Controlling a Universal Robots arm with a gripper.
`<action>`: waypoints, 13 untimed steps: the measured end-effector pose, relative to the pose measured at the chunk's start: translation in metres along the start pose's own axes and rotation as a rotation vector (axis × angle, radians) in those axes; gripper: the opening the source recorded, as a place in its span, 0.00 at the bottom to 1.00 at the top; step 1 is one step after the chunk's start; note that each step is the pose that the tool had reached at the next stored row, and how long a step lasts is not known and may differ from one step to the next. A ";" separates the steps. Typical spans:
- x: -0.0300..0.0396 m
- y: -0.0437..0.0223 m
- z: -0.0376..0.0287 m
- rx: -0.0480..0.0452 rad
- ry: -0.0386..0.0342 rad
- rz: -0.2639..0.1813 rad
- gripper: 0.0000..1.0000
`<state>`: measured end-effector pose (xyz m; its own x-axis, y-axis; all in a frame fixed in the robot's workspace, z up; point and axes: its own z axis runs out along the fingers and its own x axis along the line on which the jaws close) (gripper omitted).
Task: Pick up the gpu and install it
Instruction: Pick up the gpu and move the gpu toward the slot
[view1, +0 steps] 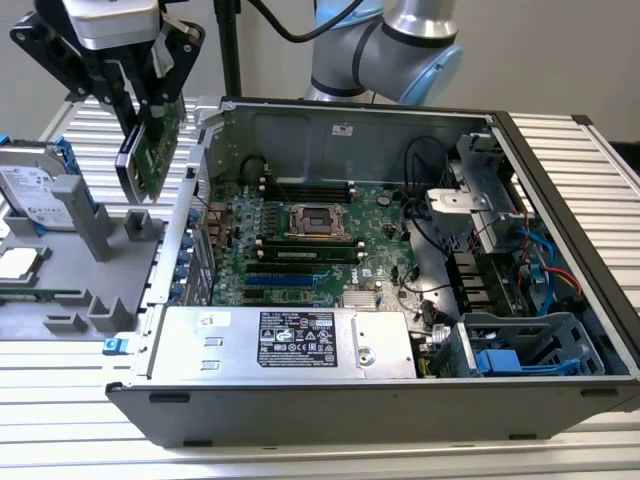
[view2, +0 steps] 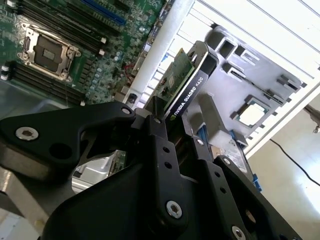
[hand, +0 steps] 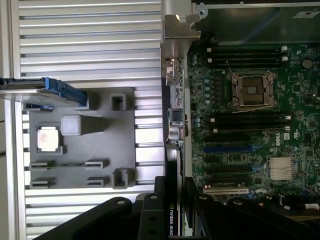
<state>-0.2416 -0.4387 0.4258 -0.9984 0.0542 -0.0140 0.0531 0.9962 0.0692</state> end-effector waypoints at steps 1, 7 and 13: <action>-0.0001 0.0000 0.0000 0.0000 0.0000 0.000 0.00; -0.0018 0.0001 0.0000 0.0000 0.0000 0.000 0.00; -0.0024 0.0001 0.0000 0.0000 0.0000 0.000 0.00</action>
<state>-0.2392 -0.4387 0.4258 -0.9984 0.0542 -0.0140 0.0531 0.9962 0.0691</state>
